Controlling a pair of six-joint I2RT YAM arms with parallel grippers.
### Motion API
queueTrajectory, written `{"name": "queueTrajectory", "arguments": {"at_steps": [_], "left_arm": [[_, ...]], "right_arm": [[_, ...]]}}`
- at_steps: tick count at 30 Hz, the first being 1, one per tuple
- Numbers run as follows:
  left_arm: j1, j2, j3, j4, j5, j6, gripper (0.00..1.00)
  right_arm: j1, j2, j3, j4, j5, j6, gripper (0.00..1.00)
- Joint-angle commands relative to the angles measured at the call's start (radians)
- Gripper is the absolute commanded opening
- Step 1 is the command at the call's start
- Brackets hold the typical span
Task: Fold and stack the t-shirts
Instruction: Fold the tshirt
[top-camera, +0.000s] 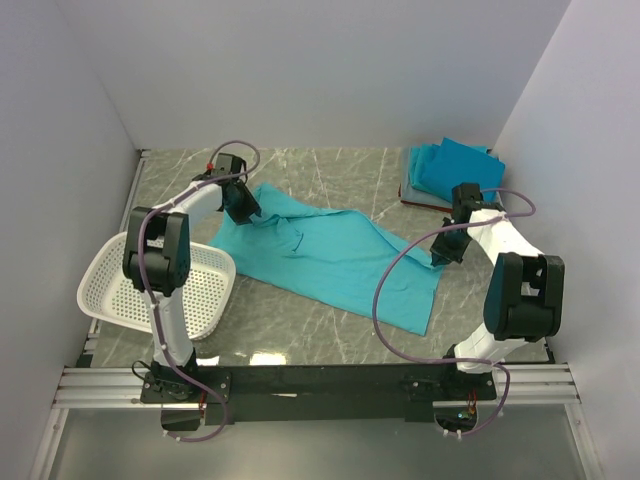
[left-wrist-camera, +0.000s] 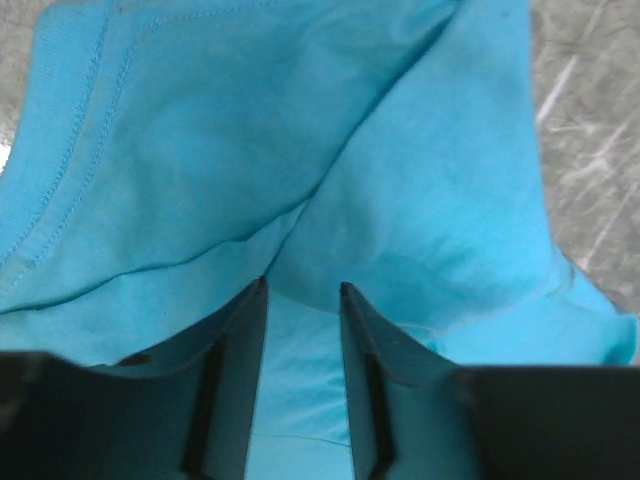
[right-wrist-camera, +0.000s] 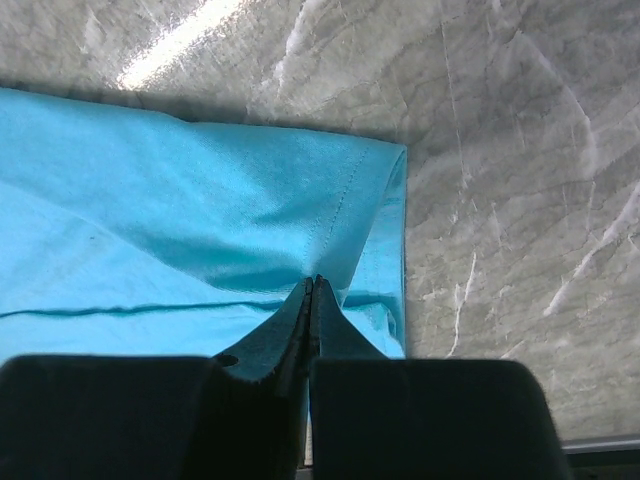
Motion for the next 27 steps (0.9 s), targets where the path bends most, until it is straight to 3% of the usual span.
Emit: {"name": "queueTrajectory", "arguments": {"at_steps": [1,15,27], "left_arm": [[-0.002,0.016,0.029,-0.013,0.014,0.01,0.38],[-0.012,0.064,0.017,0.007,-0.001,0.012,0.34],[-0.015,0.024,0.034,-0.017,0.005,0.015,0.12]], "right_arm": [[0.006,-0.039,-0.005,0.01,0.014,0.006,0.0],[0.006,-0.036,-0.009,0.013,0.01,0.007,0.0],[0.007,-0.052,-0.009,0.008,0.016,0.009,0.0]]}}
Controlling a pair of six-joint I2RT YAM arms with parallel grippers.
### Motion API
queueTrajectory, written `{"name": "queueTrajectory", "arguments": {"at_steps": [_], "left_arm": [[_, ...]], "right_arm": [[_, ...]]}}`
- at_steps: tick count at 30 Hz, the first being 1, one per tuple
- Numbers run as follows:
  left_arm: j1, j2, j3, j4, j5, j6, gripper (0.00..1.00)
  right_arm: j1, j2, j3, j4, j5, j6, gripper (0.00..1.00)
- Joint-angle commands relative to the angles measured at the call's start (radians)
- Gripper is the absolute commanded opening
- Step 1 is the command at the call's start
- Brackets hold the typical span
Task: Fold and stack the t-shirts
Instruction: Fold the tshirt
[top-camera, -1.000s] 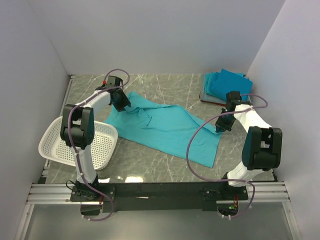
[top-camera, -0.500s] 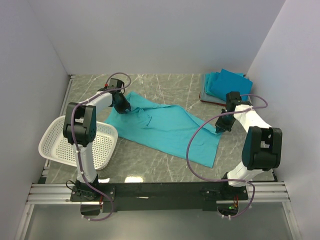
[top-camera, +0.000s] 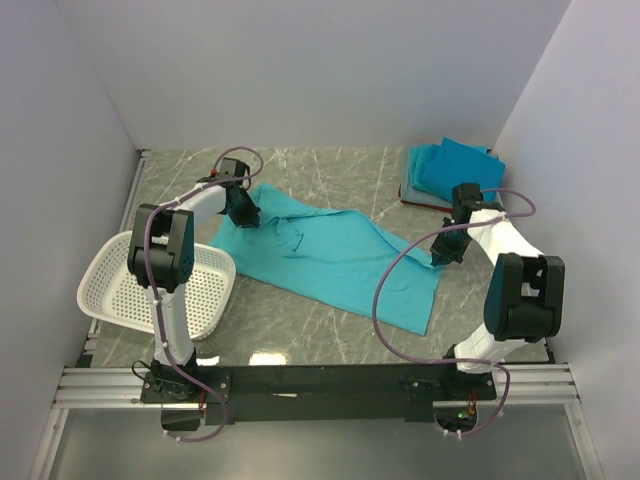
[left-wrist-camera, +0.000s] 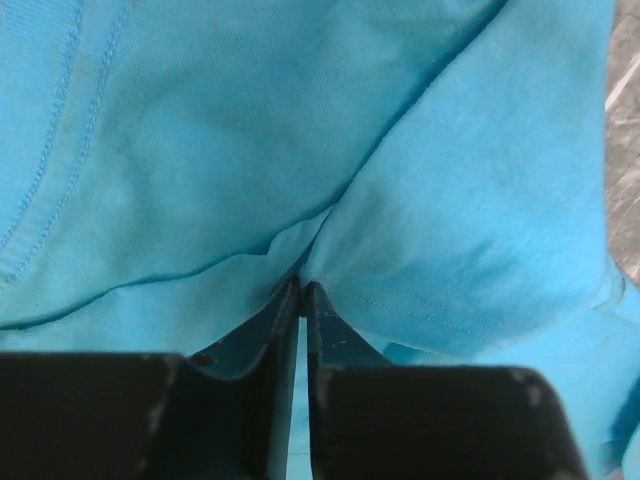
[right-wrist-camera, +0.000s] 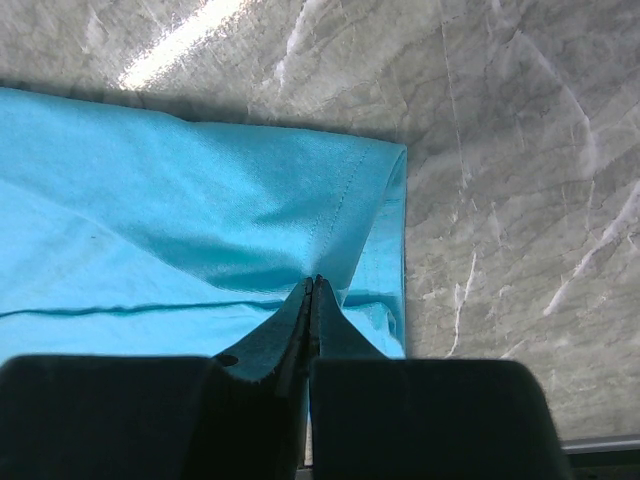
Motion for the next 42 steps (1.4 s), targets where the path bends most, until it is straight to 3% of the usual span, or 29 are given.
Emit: {"name": "queueTrajectory", "arguments": {"at_steps": [1,6,19,42], "left_arm": [[-0.006,-0.03,0.053,-0.016,0.012,0.01,0.11],[0.0,-0.05,0.104,-0.036,0.009,0.005,0.0],[0.075,-0.137,0.11,-0.033,0.027,-0.015,0.0],[0.183,-0.262,0.096,-0.054,0.205,-0.07,0.0]], "right_arm": [[0.006,-0.051,-0.007,0.006,0.019,0.007,0.0],[0.007,-0.062,-0.007,-0.007,0.027,0.003,0.0],[0.007,-0.108,-0.037,-0.027,0.05,0.0,0.0],[0.007,-0.169,-0.064,-0.078,0.079,-0.01,0.0]]}}
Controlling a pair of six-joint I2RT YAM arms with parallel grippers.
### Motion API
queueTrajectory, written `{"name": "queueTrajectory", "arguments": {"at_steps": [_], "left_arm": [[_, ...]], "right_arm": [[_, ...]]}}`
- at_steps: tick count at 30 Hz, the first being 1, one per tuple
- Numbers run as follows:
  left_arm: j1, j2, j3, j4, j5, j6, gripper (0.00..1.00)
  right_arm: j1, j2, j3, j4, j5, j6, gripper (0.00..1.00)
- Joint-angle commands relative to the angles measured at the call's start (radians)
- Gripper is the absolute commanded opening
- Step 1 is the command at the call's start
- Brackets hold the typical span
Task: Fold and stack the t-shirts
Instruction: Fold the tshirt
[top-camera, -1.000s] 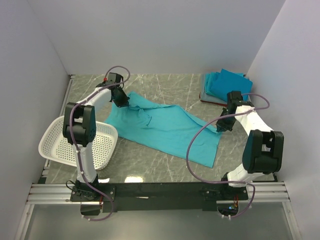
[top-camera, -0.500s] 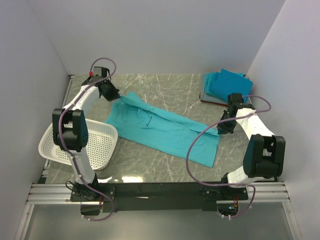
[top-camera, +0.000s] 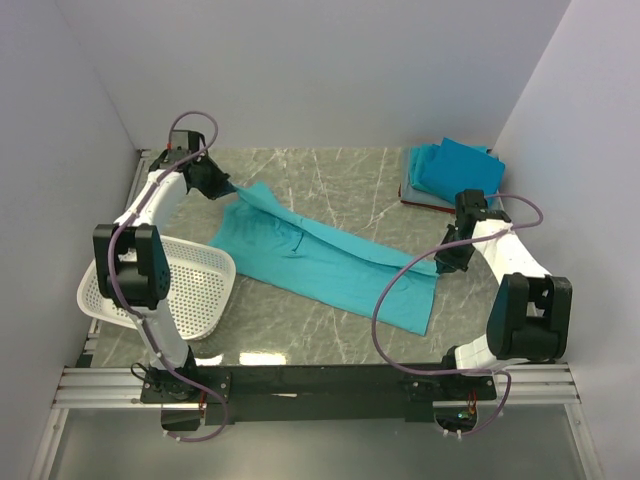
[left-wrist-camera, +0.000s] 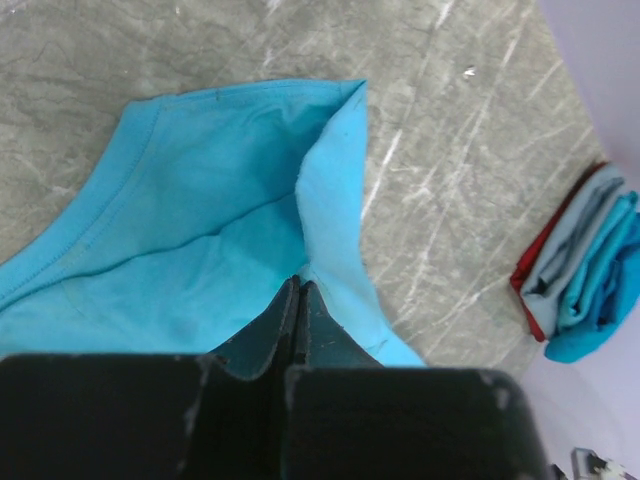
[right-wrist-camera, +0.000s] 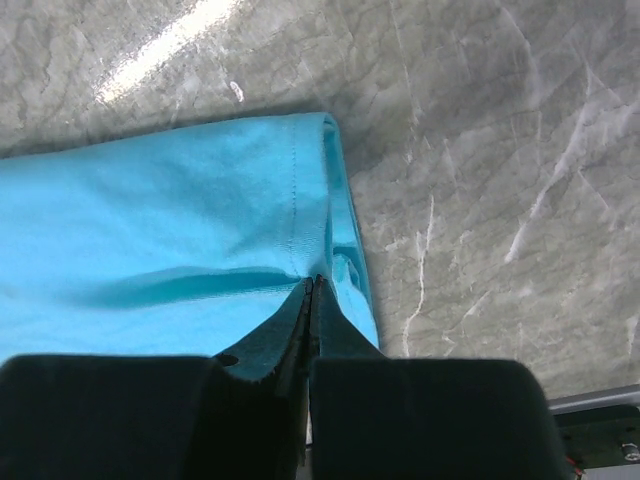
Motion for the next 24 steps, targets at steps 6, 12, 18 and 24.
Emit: {"name": "queueTrajectory", "arguments": {"at_steps": [6,12,18,24], "left_arm": [[0.017,-0.079,0.024,-0.003,0.046,-0.003,0.0],[0.017,-0.094,-0.011,-0.016,0.042,0.005,0.0],[0.019,-0.125,-0.055,-0.055,0.003,0.009,0.0],[0.026,-0.192,-0.127,-0.096,-0.047,0.008,0.29]], "right_arm": [[0.006,-0.048,0.038,-0.039,0.051,-0.008,0.0],[0.006,-0.048,-0.002,-0.031,0.055,-0.019,0.0],[0.007,-0.069,-0.054,-0.022,0.045,-0.01,0.0],[0.009,-0.081,-0.046,-0.055,0.068,-0.013,0.31]]}}
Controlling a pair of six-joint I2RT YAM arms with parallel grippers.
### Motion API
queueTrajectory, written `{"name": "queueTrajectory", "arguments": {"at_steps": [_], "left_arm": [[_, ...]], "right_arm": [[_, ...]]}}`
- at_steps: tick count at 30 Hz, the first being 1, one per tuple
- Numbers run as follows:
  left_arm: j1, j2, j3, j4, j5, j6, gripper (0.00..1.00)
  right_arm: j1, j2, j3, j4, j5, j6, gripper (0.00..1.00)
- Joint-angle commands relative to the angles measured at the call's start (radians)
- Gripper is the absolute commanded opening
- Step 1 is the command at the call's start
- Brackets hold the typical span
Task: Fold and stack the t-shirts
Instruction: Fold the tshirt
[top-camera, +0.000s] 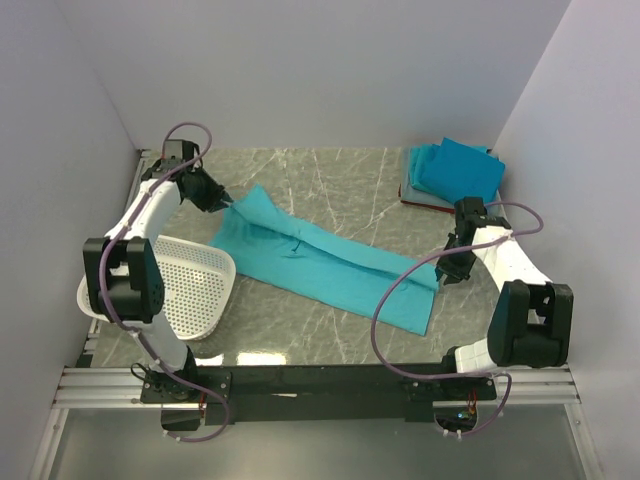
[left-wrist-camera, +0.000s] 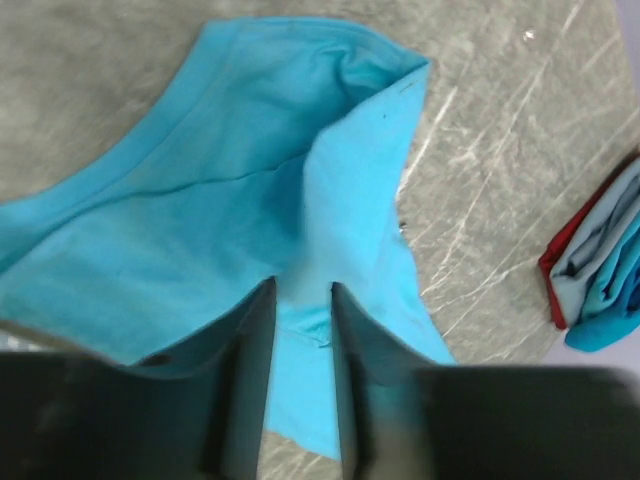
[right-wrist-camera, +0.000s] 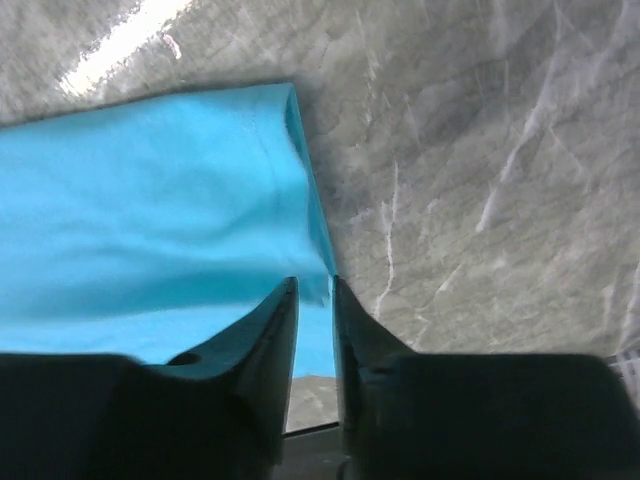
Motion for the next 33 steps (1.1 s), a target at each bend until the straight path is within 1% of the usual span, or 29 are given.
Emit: {"name": "queueTrajectory", "arguments": {"at_steps": [1,2,3,5,7,10,11,14,18,22,33], "left_arm": [[0.009,-0.096,-0.027,-0.035,-0.066,0.008,0.37],[0.009,-0.101,-0.027,-0.039,-0.077,0.009,0.47],[0.009,-0.104,-0.024,-0.039,-0.086,0.014,0.5],[0.009,-0.093,0.002,-0.035,-0.1,0.025,0.54],[0.009,-0.069,0.028,-0.018,-0.088,0.032,0.55],[0.002,0.035,0.093,0.007,-0.064,0.054,0.56],[-0.002,0.063,0.14,0.011,-0.051,0.059,0.57],[-0.005,0.155,0.22,0.029,-0.007,0.046,0.58],[-0.005,0.226,0.298,0.056,0.006,0.039,0.62],[0.007,0.322,0.392,0.057,0.054,0.042,0.63],[0.007,0.441,0.467,0.076,0.108,0.02,0.63]], "right_arm": [[0.007,-0.048,0.02,-0.03,0.036,-0.01,0.35],[0.007,-0.052,0.026,-0.043,0.039,-0.01,0.38],[0.007,-0.055,0.045,-0.044,0.042,-0.013,0.41],[0.006,-0.056,0.065,-0.043,0.042,-0.013,0.43],[0.003,-0.025,0.095,-0.037,0.049,-0.016,0.44],[-0.006,0.032,0.137,-0.02,0.043,-0.02,0.44],[-0.009,0.044,0.155,-0.009,0.039,-0.02,0.44],[-0.019,0.075,0.177,0.022,0.02,-0.025,0.45],[-0.04,0.115,0.161,0.083,-0.039,-0.016,0.45],[-0.054,0.164,0.132,0.134,-0.073,-0.013,0.45],[-0.086,0.231,0.089,0.177,-0.05,-0.037,0.44]]}}
